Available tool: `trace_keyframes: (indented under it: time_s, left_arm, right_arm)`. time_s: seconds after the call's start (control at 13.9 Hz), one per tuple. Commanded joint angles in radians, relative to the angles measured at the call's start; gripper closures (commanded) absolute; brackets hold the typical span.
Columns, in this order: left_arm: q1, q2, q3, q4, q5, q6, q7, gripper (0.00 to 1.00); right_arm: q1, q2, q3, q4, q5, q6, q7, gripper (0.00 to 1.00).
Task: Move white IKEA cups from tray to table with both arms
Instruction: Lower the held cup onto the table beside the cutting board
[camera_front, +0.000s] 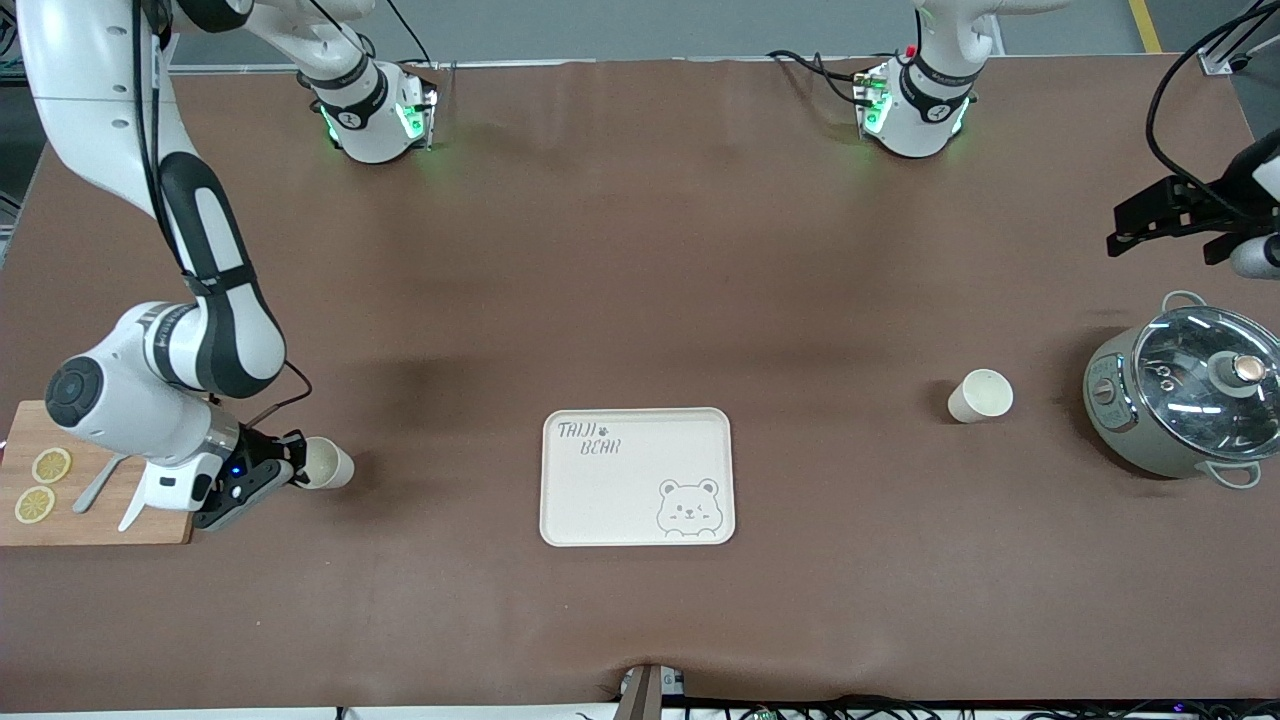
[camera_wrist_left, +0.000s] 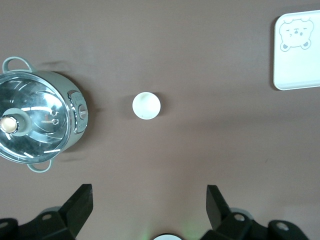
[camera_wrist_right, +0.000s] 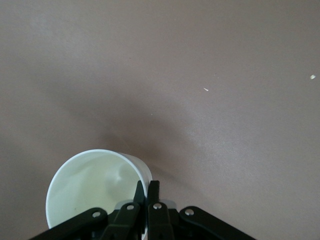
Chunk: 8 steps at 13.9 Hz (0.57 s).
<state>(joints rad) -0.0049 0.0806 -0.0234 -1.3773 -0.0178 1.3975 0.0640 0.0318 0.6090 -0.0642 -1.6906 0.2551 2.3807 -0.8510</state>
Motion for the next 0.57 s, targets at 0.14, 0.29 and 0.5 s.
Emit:
trace_keyframes:
  time_s: [0.14, 0.29, 0.5]
  left_arm:
    - [-0.009, -0.001, -0.018, -0.022, 0.044, 0.021, 0.016, 0.0]
    - [-0.004, 0.005, -0.018, -0.02, 0.044, 0.034, 0.016, 0.0]
    - [-0.006, 0.002, -0.018, -0.022, 0.053, 0.035, 0.02, 0.0]
  right_arm:
    - [-0.012, 0.025, 0.017, -0.001, 0.038, 0.049, -0.03, 1.0]
    - [-0.012, 0.031, 0.017, -0.001, 0.038, 0.058, -0.03, 1.0]
    - [-0.01, 0.032, 0.017, 0.005, 0.041, 0.058, -0.026, 0.46]
